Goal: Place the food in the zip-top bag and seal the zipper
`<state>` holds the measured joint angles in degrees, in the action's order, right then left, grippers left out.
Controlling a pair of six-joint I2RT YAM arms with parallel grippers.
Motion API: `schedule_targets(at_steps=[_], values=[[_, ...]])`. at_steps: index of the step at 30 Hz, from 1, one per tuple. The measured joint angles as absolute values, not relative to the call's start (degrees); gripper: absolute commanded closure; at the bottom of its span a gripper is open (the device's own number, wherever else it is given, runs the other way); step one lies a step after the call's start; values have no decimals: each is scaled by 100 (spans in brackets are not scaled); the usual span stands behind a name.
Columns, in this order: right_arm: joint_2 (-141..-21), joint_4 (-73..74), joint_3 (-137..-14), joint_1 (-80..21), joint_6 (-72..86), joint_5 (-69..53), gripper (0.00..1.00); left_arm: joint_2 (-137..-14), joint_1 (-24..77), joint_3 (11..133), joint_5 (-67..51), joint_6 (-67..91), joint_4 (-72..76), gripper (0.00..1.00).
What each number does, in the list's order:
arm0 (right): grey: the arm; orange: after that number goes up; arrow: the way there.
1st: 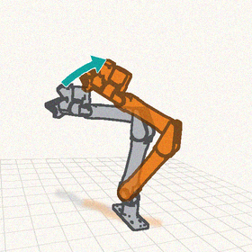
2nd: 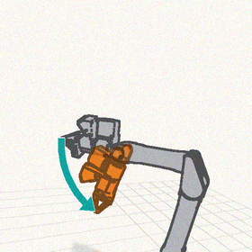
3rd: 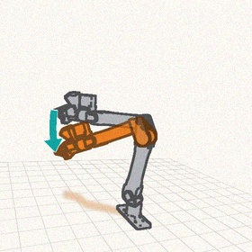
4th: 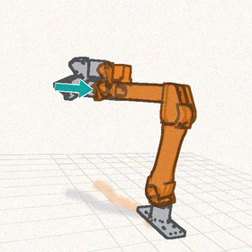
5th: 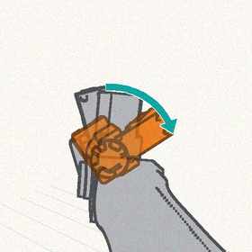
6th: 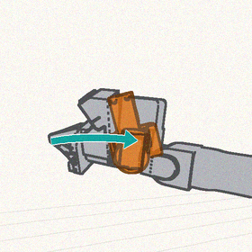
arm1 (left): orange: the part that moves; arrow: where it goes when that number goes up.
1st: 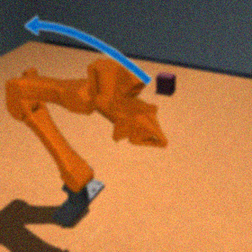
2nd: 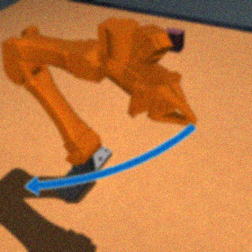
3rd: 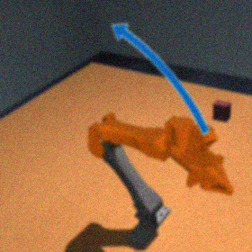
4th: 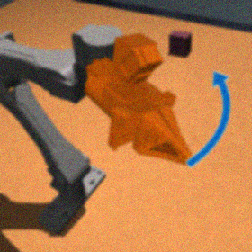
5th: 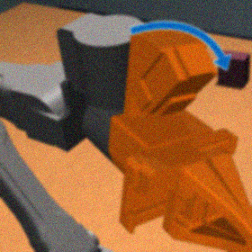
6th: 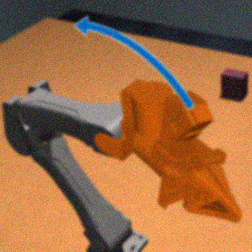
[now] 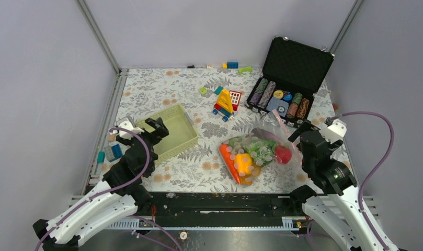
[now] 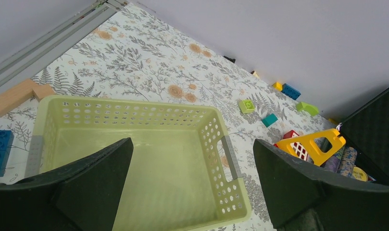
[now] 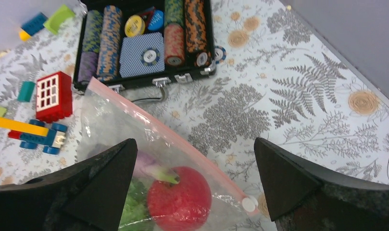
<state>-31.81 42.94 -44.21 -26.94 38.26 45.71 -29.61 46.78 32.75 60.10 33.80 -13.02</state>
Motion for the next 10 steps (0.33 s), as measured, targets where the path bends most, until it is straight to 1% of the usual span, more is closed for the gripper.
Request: schedule_targets(at_steps=[10], values=[[-2904, 3769, -4515, -2694, 3214, 4762, 0, -2961, 4678, 3277, 5959, 3234, -1358, 1]])
